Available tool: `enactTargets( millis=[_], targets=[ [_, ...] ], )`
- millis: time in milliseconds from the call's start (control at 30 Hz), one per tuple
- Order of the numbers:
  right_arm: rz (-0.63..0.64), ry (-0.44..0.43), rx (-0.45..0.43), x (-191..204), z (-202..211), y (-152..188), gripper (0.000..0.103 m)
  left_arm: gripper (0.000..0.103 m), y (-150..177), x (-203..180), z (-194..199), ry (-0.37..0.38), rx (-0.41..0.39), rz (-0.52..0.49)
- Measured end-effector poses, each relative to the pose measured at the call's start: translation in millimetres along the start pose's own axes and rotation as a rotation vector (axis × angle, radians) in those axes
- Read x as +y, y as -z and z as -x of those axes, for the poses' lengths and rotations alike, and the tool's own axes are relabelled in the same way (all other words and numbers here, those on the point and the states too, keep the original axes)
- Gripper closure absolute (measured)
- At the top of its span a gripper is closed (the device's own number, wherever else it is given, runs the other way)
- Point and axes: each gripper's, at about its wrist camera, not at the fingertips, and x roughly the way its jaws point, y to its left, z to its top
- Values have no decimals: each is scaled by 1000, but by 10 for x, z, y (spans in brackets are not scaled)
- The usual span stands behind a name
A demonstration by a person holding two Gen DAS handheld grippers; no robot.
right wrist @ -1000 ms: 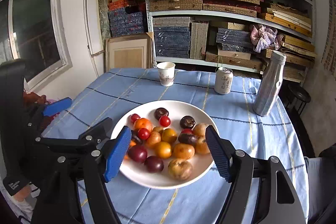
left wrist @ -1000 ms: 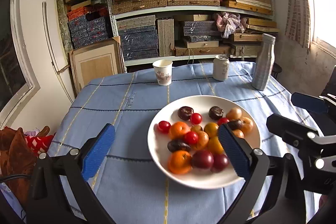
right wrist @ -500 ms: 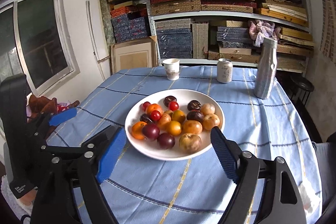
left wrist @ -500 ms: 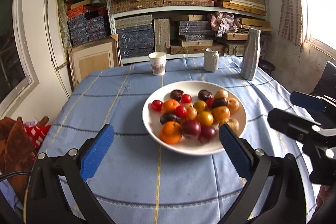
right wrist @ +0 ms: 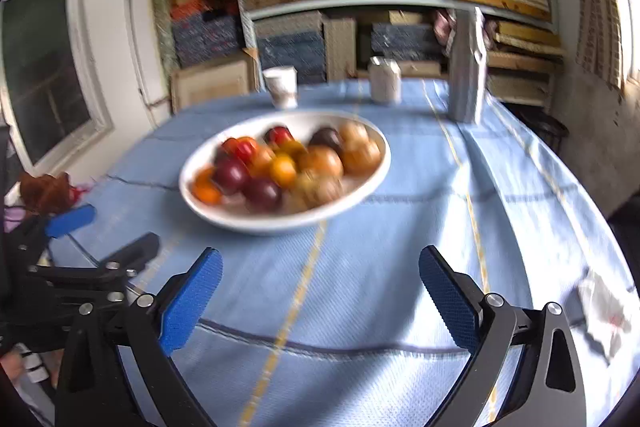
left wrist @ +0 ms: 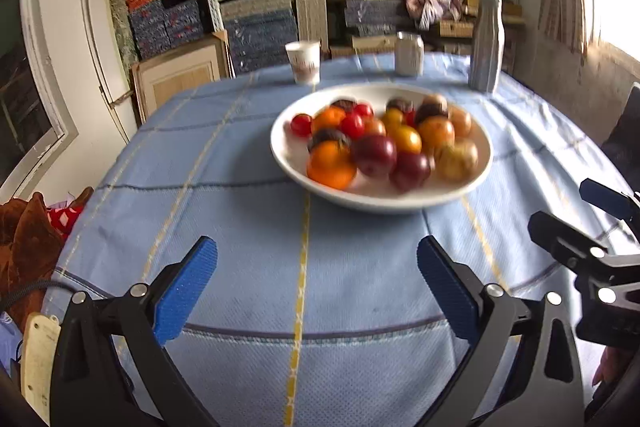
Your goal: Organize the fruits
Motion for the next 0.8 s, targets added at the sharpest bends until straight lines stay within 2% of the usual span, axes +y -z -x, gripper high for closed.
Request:
enactTargets(
  millis=[67,233,367,400,467,600,800],
  targets=[
    [-18,7,59,-50,-110,44,3,5,45,-38,-113,1,44,-20],
    [-59,52,127,-132,-244,60,3,5,77,-78,-273,27,112,-35],
    [-20,64,242,-56,-468,84,3,5,107,-112,-482,40,215,-48],
    [-15,66,268,-49,-519,93,3,5,120,-100,-569,49,258,-42],
    [-18,57,313,-66,-606,120,3,4,131,-47,-647,74,292,-11],
    [2,68,316,-51,-653,98,3,4,128,43,-725,120,317,44],
    [10,77,317,-42,-676,80,3,4,113,46,-747,118,311,44]
  ],
)
